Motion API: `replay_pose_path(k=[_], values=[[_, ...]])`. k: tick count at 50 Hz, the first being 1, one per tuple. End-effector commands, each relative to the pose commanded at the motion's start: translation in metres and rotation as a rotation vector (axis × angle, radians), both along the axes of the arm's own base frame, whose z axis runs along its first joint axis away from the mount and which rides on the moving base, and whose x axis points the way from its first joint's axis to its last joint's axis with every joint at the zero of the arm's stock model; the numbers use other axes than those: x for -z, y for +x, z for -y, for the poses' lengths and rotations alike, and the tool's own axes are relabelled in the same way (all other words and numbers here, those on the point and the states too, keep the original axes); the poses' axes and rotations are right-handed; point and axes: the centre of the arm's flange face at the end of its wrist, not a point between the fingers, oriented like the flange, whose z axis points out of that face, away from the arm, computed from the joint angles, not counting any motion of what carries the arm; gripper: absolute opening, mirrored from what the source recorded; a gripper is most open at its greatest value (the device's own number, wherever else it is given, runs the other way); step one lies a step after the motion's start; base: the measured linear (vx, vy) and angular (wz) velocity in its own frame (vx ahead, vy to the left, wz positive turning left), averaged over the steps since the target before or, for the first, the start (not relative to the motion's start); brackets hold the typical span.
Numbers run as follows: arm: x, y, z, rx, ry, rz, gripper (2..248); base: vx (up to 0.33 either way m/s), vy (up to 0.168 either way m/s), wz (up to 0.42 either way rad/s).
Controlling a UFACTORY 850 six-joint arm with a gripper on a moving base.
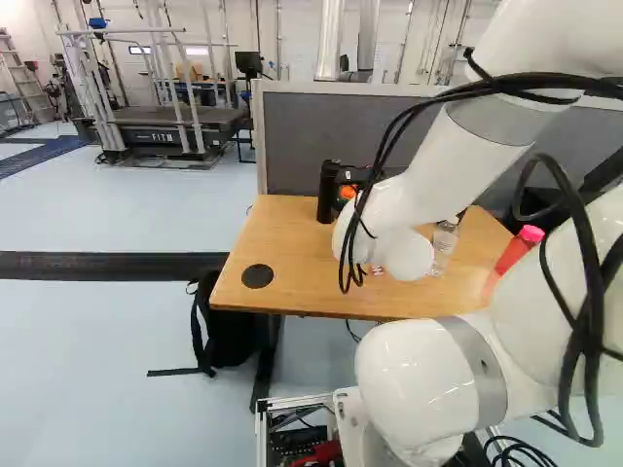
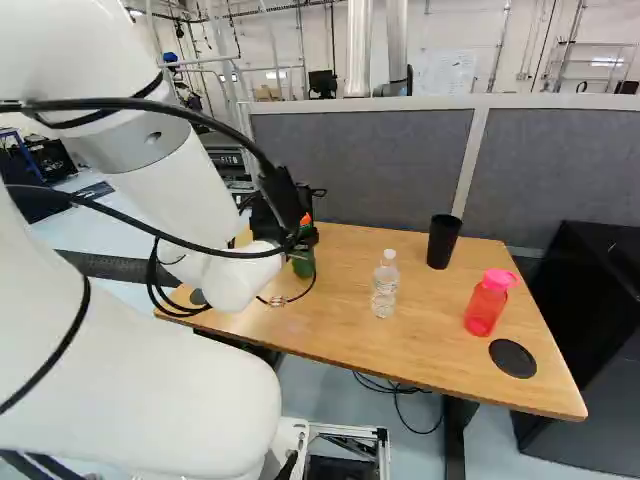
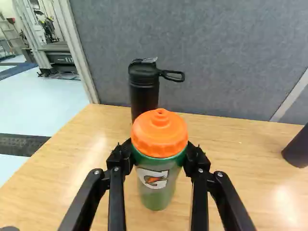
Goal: Pick up the green bottle from the table
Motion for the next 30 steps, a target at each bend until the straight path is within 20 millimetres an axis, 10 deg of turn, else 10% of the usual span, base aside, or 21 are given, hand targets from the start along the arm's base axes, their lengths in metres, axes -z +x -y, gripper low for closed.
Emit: replay_pose_path(k=[30], values=[[0.0061,-0.0082,-0.0035,-0.038,0.004,-0.018,122,0.000,0.000,0.000]])
